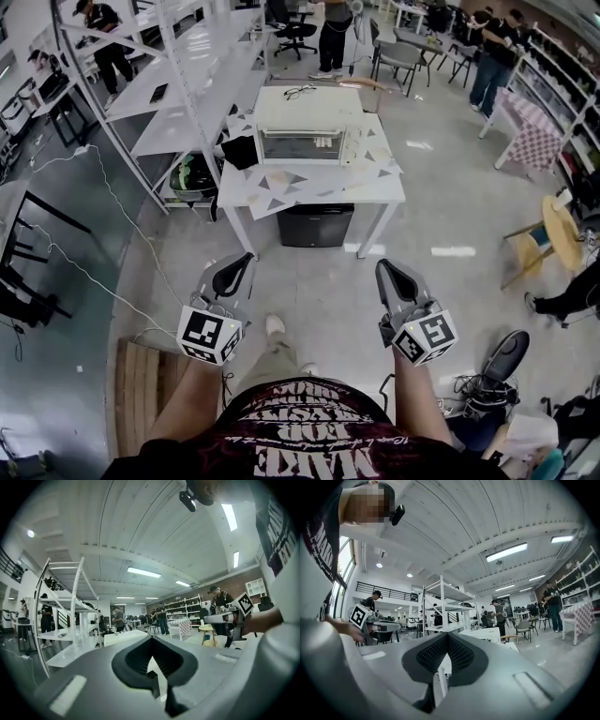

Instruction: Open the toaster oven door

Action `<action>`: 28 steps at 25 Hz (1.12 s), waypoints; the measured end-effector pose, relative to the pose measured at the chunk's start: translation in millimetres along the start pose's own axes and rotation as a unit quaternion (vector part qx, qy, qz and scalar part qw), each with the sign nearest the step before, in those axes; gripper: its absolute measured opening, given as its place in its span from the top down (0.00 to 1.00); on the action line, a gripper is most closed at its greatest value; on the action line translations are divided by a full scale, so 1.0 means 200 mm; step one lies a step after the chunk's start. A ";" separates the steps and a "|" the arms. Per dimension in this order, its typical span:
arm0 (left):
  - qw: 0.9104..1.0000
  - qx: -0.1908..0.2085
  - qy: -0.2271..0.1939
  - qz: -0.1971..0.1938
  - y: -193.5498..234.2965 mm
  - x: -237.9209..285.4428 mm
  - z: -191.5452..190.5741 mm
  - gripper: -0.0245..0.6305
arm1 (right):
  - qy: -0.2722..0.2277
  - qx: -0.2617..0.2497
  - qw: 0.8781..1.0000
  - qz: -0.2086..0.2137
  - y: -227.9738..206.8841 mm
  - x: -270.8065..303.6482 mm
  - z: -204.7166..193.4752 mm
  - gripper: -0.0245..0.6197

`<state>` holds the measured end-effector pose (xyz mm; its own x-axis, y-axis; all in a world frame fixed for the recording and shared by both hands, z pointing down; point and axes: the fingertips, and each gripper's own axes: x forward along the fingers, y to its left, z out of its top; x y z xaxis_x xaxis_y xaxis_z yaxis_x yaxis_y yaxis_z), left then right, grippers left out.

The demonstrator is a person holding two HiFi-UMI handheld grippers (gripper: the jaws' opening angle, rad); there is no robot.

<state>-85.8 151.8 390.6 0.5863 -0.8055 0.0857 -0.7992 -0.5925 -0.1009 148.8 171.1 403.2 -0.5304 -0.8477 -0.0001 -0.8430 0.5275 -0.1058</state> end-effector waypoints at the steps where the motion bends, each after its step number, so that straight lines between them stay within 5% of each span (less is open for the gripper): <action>1: 1.000 0.000 -0.002 -0.002 0.00 0.01 0.00 0.96 | 0.000 0.000 1.000 -0.003 -0.01 0.00 0.00 0.92; 28: 1.000 -0.010 0.014 -0.006 0.37 0.33 -0.06 0.96 | 0.013 0.004 1.000 -0.005 -0.20 0.50 -0.01 0.92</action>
<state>-107.4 54.4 400.4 0.5919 -0.7977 0.1153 -0.7949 -0.6014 -0.0799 128.7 65.2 410.1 -0.5241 -0.8512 0.0276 -0.8477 0.5182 -0.1137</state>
